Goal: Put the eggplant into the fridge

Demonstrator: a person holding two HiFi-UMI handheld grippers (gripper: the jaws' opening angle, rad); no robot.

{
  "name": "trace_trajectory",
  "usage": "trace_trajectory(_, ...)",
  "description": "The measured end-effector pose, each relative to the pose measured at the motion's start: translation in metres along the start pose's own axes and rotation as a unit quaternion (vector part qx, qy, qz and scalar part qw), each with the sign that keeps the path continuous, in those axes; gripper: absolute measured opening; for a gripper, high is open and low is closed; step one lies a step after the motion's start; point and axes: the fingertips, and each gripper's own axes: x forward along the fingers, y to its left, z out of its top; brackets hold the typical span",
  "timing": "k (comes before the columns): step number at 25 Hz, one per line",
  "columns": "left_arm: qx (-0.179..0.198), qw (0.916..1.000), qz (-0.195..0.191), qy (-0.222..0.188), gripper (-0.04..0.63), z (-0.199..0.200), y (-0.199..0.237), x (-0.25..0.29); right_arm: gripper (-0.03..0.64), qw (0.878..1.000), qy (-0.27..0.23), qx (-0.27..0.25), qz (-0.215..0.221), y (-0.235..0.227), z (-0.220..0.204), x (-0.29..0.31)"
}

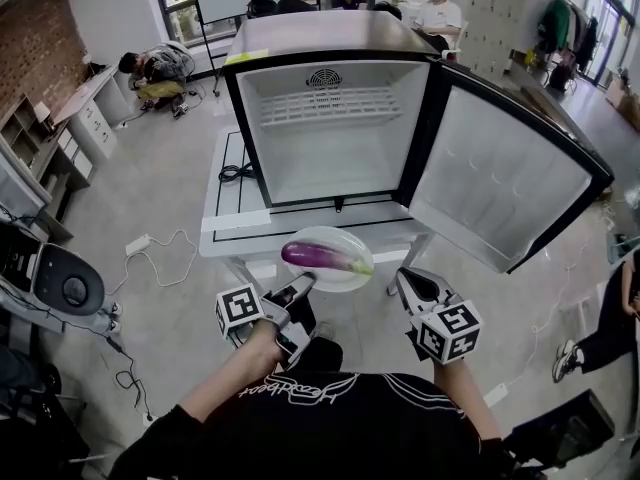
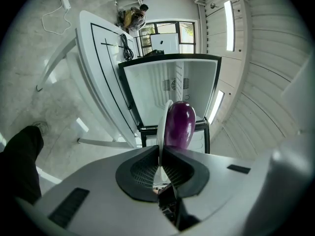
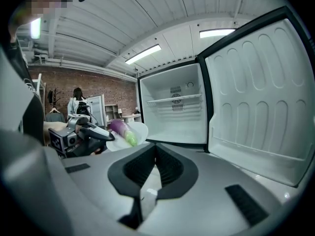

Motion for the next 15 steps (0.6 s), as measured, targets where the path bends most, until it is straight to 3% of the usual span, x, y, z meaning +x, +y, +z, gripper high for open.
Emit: trace_trajectory(15,0.006,0.9991,0.021,0.037,0.026,0.068,0.003,0.088,0.008,1.0,0.009,0.016,-0.025,-0.06,0.021,0.075)
